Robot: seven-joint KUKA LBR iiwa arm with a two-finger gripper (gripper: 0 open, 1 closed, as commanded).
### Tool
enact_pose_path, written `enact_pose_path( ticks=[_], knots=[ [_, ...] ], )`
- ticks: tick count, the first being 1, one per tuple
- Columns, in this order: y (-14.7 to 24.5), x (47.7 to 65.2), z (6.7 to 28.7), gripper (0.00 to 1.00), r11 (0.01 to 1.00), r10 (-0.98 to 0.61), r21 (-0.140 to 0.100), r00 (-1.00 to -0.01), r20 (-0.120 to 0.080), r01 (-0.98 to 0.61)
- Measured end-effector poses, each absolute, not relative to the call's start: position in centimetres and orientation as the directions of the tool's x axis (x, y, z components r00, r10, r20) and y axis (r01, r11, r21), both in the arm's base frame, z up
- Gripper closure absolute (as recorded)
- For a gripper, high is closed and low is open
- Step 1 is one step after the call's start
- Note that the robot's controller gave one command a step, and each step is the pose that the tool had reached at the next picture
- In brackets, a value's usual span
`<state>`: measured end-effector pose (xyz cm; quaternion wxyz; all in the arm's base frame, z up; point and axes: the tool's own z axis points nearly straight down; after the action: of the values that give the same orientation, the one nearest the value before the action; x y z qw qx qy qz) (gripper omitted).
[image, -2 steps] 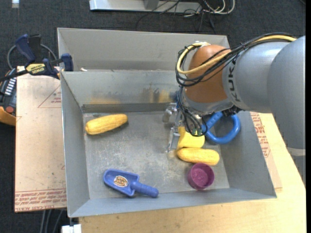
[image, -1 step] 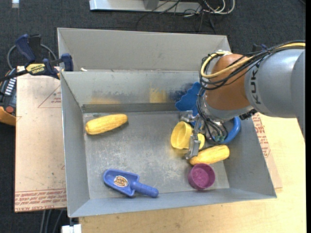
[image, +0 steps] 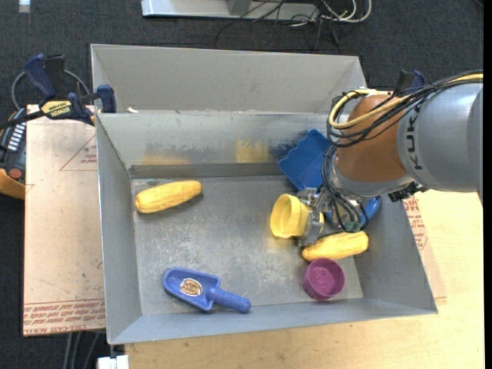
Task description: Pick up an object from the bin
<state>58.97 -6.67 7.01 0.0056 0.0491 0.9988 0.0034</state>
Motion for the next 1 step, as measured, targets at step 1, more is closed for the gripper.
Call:
enact_pose_path(
  ticks=[1],
  knots=[
    [-6.67, 58.97, 7.01, 1.0, 0.995, 0.098, 0.007, -0.995, -0.011, 0.098]
  ],
)
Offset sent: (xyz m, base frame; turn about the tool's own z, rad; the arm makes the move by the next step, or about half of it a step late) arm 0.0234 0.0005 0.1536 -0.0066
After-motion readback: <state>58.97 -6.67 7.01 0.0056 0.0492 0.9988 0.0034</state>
